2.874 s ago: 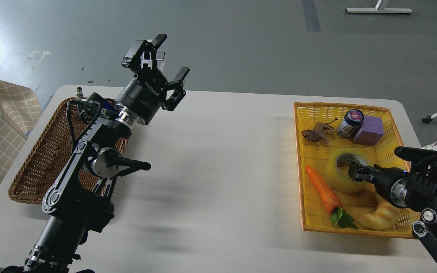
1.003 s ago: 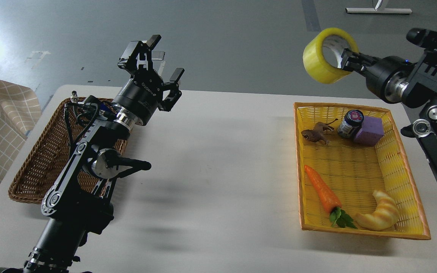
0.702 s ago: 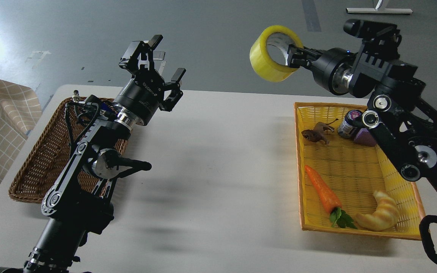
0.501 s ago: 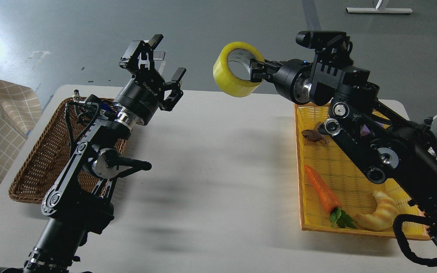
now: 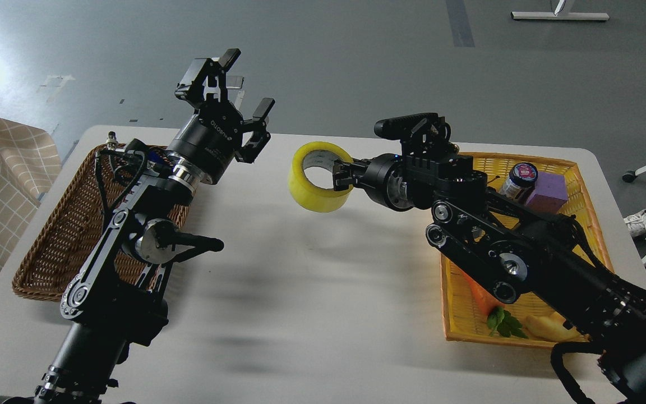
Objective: Place and transfer tape with both arms
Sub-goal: 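Carry the tape toward the table center and lower it down, then open the right gripper and raise it away from the tape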
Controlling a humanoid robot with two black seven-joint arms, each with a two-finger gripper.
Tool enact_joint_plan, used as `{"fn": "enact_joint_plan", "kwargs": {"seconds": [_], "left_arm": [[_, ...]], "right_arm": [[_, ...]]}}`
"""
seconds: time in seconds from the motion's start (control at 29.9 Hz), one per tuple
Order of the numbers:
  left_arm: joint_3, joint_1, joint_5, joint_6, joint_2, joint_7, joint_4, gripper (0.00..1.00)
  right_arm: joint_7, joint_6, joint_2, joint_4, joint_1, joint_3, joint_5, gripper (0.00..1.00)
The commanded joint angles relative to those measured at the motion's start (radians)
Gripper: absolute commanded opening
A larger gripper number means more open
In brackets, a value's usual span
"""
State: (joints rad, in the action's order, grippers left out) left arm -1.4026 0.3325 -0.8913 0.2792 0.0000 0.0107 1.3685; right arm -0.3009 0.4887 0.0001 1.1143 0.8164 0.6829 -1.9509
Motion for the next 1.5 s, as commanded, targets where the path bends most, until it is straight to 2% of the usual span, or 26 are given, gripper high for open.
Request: {"fn": "enact_joint_plan", "kwargs": {"seconds": [0.0, 0.17, 0.57, 0.6, 0.67, 0.7, 0.97, 1.04, 1.07, 1.1, 1.14, 1.17, 1.2, 1.24, 1.27, 1.3, 1.4, 1.47], "left_arm": [[-0.001, -0.003, 0.000, 0.000, 0.000, 0.002, 0.009, 0.98], [-0.003, -0.001, 0.000, 0.000, 0.000, 0.002, 0.012, 0.98], [-0.007, -0.003, -0.001, -0.002, 0.000, 0.002, 0.018, 0.98], [-0.009, -0.003, -0.001, -0.002, 0.000, 0.002, 0.023, 0.98], [-0.015, -0.009, -0.001, 0.000, 0.000, 0.002, 0.027, 0.98], [-0.015, -0.012, 0.000, 0.000, 0.000, 0.002, 0.029, 0.98], [-0.019, -0.024, -0.001, 0.000, 0.000, 0.002, 0.034, 0.98], [-0.019, -0.024, 0.000, 0.000, 0.000, 0.000, 0.040, 0.98], [-0.019, -0.026, 0.000, 0.000, 0.000, 0.002, 0.043, 0.98], [-0.019, -0.029, 0.000, -0.002, 0.000, 0.000, 0.043, 0.98], [-0.019, -0.029, 0.000, -0.002, 0.000, 0.000, 0.043, 0.98], [-0.019, -0.033, 0.000, -0.002, 0.000, 0.002, 0.043, 0.98], [-0.021, -0.035, 0.000, -0.002, 0.000, 0.002, 0.043, 0.98], [-0.019, -0.035, 0.000, -0.002, 0.000, 0.002, 0.043, 0.98], [-0.019, -0.035, 0.002, -0.002, 0.000, 0.002, 0.043, 0.98], [-0.019, -0.035, 0.000, 0.000, 0.000, 0.002, 0.043, 0.98], [-0.018, -0.035, 0.000, 0.000, 0.000, 0.002, 0.043, 0.98], [-0.018, -0.033, 0.002, -0.002, 0.000, 0.000, 0.043, 0.98]], "right_arm": [[0.002, 0.000, 0.000, -0.019, -0.036, -0.013, 0.000, 0.15], [0.002, 0.000, 0.000, -0.062, -0.048, -0.017, -0.003, 0.15], [0.002, 0.000, 0.000, -0.062, -0.072, -0.016, -0.005, 0.16], [0.002, 0.000, 0.000, -0.062, -0.074, -0.013, -0.003, 0.17], [0.002, 0.000, 0.000, -0.064, -0.075, -0.013, -0.002, 0.30], [0.003, 0.000, 0.000, -0.064, -0.077, -0.013, 0.000, 0.31], [0.020, 0.000, 0.000, -0.060, -0.088, -0.006, 0.004, 0.33], [0.025, 0.000, 0.000, -0.062, -0.088, -0.012, 0.004, 0.45], [0.025, 0.000, 0.000, -0.065, -0.088, -0.016, 0.003, 0.55], [0.025, 0.000, 0.000, -0.064, -0.088, -0.017, 0.004, 0.61], [0.025, 0.000, 0.000, -0.064, -0.088, -0.017, 0.004, 0.61], [0.025, -0.004, 0.000, -0.065, -0.088, -0.019, 0.004, 0.71], [0.025, -0.077, 0.000, -0.067, -0.085, -0.017, 0.004, 0.78], [0.025, -0.111, 0.000, -0.065, -0.082, -0.016, 0.004, 0.80], [0.025, -0.168, 0.000, -0.062, -0.071, -0.014, 0.004, 0.86], [0.025, -0.218, 0.000, -0.054, -0.063, -0.005, 0.004, 0.98], [0.023, -0.271, 0.000, -0.051, -0.054, 0.039, 0.009, 0.99], [0.023, -0.269, 0.000, -0.044, -0.052, 0.113, 0.009, 0.99]]}}
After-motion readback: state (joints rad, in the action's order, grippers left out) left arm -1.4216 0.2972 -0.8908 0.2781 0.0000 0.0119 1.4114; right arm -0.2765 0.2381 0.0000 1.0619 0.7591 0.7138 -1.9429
